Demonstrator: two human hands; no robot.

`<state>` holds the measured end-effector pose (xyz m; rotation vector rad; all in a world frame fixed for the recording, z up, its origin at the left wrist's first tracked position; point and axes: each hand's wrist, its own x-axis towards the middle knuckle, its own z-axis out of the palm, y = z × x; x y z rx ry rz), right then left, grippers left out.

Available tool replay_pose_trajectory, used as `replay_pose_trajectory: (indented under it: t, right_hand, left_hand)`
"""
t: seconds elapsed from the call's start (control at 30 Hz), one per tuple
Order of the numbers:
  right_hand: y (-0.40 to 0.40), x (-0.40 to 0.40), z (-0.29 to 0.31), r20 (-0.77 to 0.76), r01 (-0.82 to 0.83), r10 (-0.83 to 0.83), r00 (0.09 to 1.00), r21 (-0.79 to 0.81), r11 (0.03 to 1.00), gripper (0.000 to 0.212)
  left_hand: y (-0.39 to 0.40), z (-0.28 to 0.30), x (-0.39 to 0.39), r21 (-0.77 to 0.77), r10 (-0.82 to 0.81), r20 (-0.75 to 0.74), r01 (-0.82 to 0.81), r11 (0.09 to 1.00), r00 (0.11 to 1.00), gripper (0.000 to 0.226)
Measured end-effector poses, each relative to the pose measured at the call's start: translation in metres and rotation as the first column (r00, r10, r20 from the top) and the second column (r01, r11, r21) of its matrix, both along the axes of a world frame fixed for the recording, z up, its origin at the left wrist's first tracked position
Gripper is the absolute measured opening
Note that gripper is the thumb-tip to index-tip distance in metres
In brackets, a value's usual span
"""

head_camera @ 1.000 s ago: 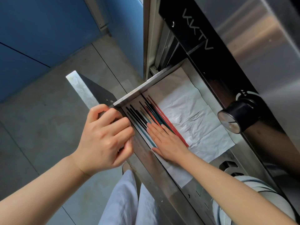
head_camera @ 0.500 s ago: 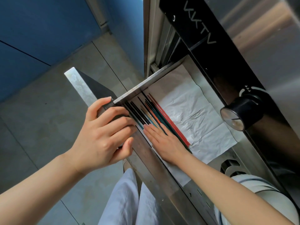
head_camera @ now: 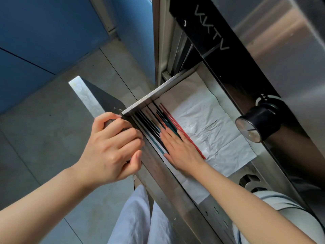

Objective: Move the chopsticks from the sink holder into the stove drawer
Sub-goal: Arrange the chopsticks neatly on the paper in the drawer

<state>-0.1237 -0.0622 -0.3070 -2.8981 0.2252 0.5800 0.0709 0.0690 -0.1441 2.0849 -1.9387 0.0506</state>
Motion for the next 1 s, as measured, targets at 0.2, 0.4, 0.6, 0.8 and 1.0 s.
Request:
replay_pose_trajectory:
  t: [0.2, 0.4, 0.6, 0.8, 1.0]
  right_hand:
    - [-0.008, 0.033, 0.006, 0.020, 0.027, -0.027, 0.999, -0.005, 1.000, 0.068]
    - [-0.002, -0.021, 0.011, 0.040, 0.009, -0.010, 0.999, 0.020, 1.000, 0.065]
    - [0.005, -0.009, 0.007, -0.001, 0.025, -0.025, 1.000, -0.039, 0.999, 0.068]
    - [0.007, 0.017, 0.012, 0.009, 0.032, -0.032, 0.999, -0.052, 0.998, 0.065]
    - [0.012, -0.002, 0.013, -0.021, 0.033, -0.033, 0.999, 0.017, 0.999, 0.070]
  left_hand:
    - [0.002, -0.002, 0.000, 0.001, 0.002, 0.017, -0.002, 1.000, 1.000, 0.039]
    - [0.001, -0.003, -0.001, -0.010, 0.024, 0.021, -0.024, 1.000, 0.999, 0.039]
    - [0.001, -0.003, -0.001, -0.021, 0.030, 0.022, -0.029, 0.999, 0.999, 0.039]
    - [0.001, -0.002, -0.001, -0.032, 0.029, 0.031, -0.028, 0.999, 0.999, 0.040]
    - [0.000, -0.004, -0.002, -0.042, 0.037, 0.027, -0.036, 0.998, 0.999, 0.040]
